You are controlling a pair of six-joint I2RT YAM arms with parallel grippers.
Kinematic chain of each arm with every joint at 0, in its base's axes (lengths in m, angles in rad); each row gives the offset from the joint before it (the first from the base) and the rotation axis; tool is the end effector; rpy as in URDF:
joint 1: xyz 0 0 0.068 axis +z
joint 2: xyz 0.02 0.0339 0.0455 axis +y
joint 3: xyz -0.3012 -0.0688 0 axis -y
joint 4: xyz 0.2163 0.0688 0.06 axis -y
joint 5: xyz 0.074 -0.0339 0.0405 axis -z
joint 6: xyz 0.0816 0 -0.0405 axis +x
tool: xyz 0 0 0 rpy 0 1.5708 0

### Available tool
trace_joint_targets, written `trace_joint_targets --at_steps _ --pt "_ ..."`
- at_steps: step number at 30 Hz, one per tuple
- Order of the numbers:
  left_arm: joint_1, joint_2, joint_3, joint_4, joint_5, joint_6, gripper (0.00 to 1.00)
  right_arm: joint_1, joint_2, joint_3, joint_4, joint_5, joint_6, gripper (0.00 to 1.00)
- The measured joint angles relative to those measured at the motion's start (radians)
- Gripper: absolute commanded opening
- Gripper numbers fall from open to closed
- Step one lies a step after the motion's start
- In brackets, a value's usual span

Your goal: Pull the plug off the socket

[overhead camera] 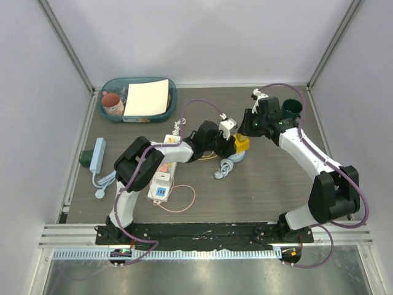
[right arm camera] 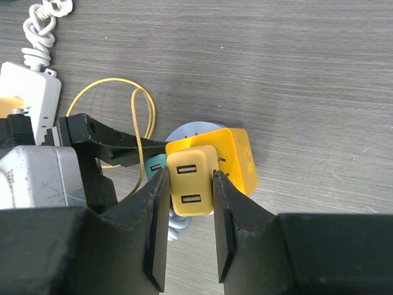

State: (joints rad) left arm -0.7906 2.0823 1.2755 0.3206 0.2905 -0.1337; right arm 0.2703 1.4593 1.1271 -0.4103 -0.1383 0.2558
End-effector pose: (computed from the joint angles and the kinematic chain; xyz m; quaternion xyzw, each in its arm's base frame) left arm 0.3315 -0.3682 0.1904 0.3441 0.7781 -0.3387 0.4018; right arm 0.3098 0.0975 0.2943 -0.0344 0.9130 0.1655 0.3712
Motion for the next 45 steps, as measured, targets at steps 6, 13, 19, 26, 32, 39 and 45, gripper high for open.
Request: trace_joint_targets --at_steps 6,13,19,26,32,39,45 --pt "0.001 0.001 0.011 -0.02 0.0 -0.009 0.35 0.131 -0.009 -0.001 0.014 0.227 -0.066 0.01" --pt "0.001 0.013 0.045 -0.053 0.0 -0.017 0.35 0.2 -0.017 -0.002 0.009 0.438 -0.136 0.01" --pt "0.008 0.026 0.064 -0.059 -0.02 -0.035 0.34 0.181 -0.072 -0.002 0.031 0.298 -0.075 0.01" --pt "0.008 0.027 0.064 -0.056 -0.021 -0.042 0.34 0.124 -0.089 0.008 0.049 0.201 -0.013 0.28" --pt "0.013 0.026 0.055 -0.045 -0.01 -0.041 0.34 -0.004 -0.047 0.049 -0.001 0.08 -0.036 0.57" --pt "0.014 0.026 0.056 -0.045 -0.006 -0.041 0.34 -0.009 -0.002 0.063 -0.047 0.022 -0.08 0.65" --pt "0.014 0.026 0.056 -0.045 -0.004 -0.041 0.34 -0.003 0.024 0.079 -0.054 0.011 -0.101 0.64"
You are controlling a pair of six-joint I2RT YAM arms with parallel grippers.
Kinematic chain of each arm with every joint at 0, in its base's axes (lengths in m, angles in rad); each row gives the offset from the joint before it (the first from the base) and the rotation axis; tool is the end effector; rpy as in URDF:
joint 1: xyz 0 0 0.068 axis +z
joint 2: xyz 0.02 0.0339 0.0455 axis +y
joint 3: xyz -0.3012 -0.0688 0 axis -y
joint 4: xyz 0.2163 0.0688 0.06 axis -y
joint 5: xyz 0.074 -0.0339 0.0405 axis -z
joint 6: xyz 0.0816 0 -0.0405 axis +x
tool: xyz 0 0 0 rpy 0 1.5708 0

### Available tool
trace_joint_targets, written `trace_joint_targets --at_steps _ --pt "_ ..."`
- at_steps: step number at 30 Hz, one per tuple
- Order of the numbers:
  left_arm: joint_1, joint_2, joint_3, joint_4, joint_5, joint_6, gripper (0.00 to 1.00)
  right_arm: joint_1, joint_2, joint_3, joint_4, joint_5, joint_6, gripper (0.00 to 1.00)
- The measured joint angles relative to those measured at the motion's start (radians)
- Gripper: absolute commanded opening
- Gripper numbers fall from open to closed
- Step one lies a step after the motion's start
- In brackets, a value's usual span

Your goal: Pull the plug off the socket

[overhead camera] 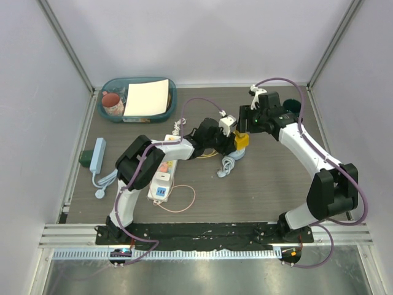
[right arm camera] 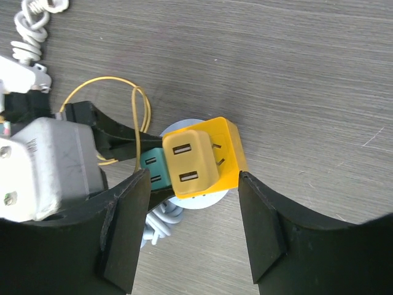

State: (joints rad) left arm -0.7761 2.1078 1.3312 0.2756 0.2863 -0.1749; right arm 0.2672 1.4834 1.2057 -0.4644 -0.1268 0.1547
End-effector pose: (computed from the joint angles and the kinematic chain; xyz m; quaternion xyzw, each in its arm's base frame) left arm 0.3435 -0.3695 0.1904 0.3216 0.7918 -0.3401 0.3924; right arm 0.3179 0.0977 0.3072 -0.0768 0.9107 0.1408 0.3807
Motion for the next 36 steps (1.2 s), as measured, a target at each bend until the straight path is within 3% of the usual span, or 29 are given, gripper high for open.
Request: trace_joint_targets --at_steps 7,10,11,12,21,26,29,36 --pt "0.001 0.0 0.002 -0.002 0.003 0.0 0.34 0.004 0.055 0.002 0.006 0.037 -0.017 0.58" --pt "0.001 0.002 0.004 -0.004 0.003 0.0 0.34 0.015 0.073 0.0 0.034 0.04 -0.024 0.29" --pt "0.002 0.002 0.005 -0.005 0.003 0.0 0.34 0.023 0.076 -0.003 0.047 0.044 -0.026 0.08" --pt "0.002 0.003 0.008 -0.007 0.003 0.0 0.33 0.031 0.076 -0.006 0.057 0.052 -0.033 0.01" --pt "0.014 0.029 0.05 -0.03 0.034 0.0 0.33 0.114 -0.019 -0.153 0.229 0.227 -0.083 0.01" --pt "0.014 0.034 0.06 -0.036 0.039 -0.001 0.33 0.056 -0.049 -0.215 0.307 0.146 -0.01 0.01" --pt "0.014 0.037 0.069 -0.045 0.04 -0.001 0.33 0.048 -0.052 -0.22 0.314 0.136 0.005 0.01" --pt "0.016 0.039 0.081 -0.069 0.048 0.0 0.32 0.148 -0.055 -0.211 0.297 0.301 -0.08 0.01"
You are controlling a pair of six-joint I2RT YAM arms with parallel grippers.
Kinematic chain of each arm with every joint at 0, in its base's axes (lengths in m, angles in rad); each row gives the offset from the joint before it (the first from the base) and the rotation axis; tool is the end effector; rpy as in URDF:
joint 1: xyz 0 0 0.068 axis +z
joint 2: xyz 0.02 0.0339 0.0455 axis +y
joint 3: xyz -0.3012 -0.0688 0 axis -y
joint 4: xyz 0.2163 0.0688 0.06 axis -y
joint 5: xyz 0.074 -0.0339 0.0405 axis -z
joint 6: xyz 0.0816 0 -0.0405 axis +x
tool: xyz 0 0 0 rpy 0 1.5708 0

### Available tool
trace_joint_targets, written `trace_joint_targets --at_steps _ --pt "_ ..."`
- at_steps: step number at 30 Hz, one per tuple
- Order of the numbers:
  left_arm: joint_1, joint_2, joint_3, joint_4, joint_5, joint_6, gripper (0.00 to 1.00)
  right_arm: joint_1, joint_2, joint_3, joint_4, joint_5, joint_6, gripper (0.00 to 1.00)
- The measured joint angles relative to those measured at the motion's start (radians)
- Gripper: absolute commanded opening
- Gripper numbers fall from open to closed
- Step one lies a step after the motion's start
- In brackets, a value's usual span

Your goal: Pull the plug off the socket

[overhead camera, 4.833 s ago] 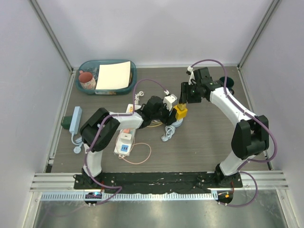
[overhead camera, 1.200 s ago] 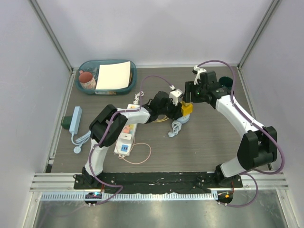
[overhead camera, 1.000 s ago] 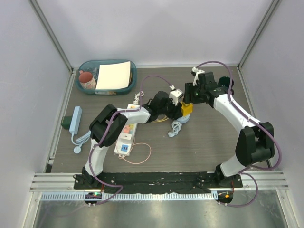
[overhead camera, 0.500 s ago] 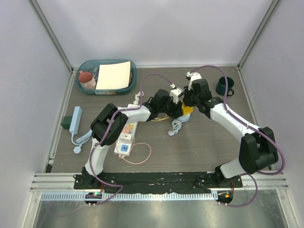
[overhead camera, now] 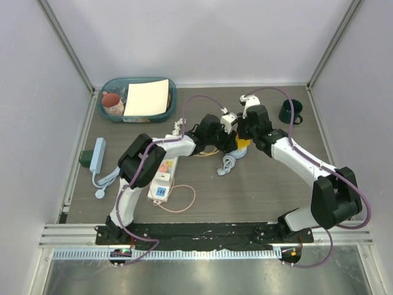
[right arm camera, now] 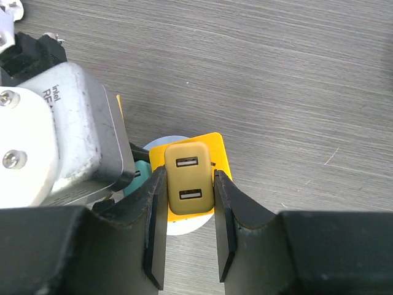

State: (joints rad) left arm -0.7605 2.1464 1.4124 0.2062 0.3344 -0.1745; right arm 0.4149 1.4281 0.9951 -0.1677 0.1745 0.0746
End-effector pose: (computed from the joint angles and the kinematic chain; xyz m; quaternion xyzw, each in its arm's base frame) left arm 0.3548 -0.3746 0.1897 0.3263 0.7946 -0.3502 0.3735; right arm 0.3041 0.1185 0.2881 -0.1092 0.8754 0.0378 0.4693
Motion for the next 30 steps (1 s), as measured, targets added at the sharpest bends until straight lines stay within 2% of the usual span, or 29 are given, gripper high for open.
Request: trace_joint_targets --at_steps 3,10,13,23,30 --pt "-0.001 0.003 0.006 -0.004 0.008 0.0 0.32 -0.018 -0.01 0.0 -0.017 -0.024 0.013 0.01" --pt "-0.003 0.011 0.017 -0.006 0.011 -0.001 0.32 -0.142 -0.01 0.005 -0.043 -0.204 0.142 0.01" --pt "-0.003 0.011 0.019 -0.013 0.015 -0.001 0.32 -0.126 -0.011 0.009 -0.049 -0.191 0.137 0.01" --pt "-0.006 0.014 0.03 -0.028 0.051 -0.005 0.32 0.003 -0.12 -0.06 -0.023 -0.007 0.003 0.01" --pt "0.002 0.036 0.064 -0.031 0.013 -0.033 0.32 -0.099 -0.145 -0.041 0.041 -0.165 0.146 0.01"
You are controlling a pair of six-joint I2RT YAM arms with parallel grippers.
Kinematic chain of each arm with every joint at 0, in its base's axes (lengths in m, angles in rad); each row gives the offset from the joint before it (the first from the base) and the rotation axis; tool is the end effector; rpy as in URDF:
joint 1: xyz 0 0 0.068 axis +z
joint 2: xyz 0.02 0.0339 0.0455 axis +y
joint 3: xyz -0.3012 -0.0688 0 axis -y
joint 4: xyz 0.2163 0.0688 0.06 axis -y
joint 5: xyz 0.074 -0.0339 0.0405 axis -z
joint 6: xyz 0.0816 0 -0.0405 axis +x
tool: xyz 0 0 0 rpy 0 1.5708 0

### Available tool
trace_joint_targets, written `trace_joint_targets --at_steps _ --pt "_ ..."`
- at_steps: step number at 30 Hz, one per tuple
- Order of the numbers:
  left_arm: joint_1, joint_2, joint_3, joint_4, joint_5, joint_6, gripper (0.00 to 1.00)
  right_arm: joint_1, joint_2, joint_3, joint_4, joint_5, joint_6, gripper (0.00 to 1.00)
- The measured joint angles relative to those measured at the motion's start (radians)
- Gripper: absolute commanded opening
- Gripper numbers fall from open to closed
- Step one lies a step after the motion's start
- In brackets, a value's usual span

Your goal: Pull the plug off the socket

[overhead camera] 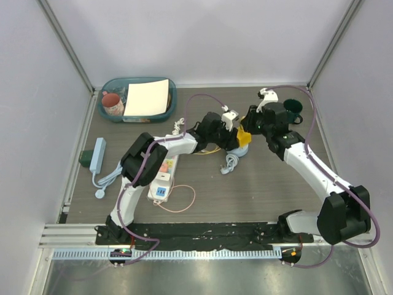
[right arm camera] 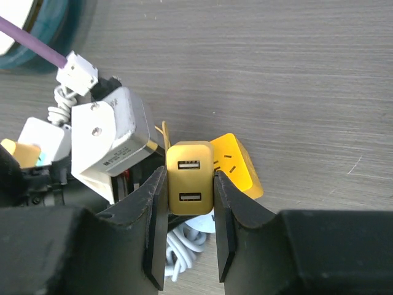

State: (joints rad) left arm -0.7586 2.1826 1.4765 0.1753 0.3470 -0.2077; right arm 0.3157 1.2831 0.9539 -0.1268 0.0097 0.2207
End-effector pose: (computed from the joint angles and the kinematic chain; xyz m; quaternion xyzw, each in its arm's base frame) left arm 0.3630 -0.3823 0.1891 0.3150 0.7992 -0.3600 0.3638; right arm 0.2838 0.0919 0.3207 -0.0377 0.8478 0.1362 0.5112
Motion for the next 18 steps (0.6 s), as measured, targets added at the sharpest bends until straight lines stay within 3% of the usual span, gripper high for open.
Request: trace_joint_targets --at_steps 10,14,17,18 --pt "0.002 0.0 0.0 -0.001 -0.007 -0.002 0.32 -0.044 -0.021 0.097 -0.156 0.178 0.075 0.01" --pt "0.004 -0.031 -0.041 0.003 -0.022 0.003 0.31 -0.101 0.002 0.112 -0.227 0.244 0.119 0.08" --pt "0.01 -0.071 -0.09 -0.008 -0.037 0.003 0.36 -0.115 0.047 0.097 -0.253 0.259 0.144 0.11" --pt "0.011 -0.081 -0.101 -0.013 -0.04 0.003 0.41 -0.115 0.063 0.085 -0.259 0.256 0.151 0.15"
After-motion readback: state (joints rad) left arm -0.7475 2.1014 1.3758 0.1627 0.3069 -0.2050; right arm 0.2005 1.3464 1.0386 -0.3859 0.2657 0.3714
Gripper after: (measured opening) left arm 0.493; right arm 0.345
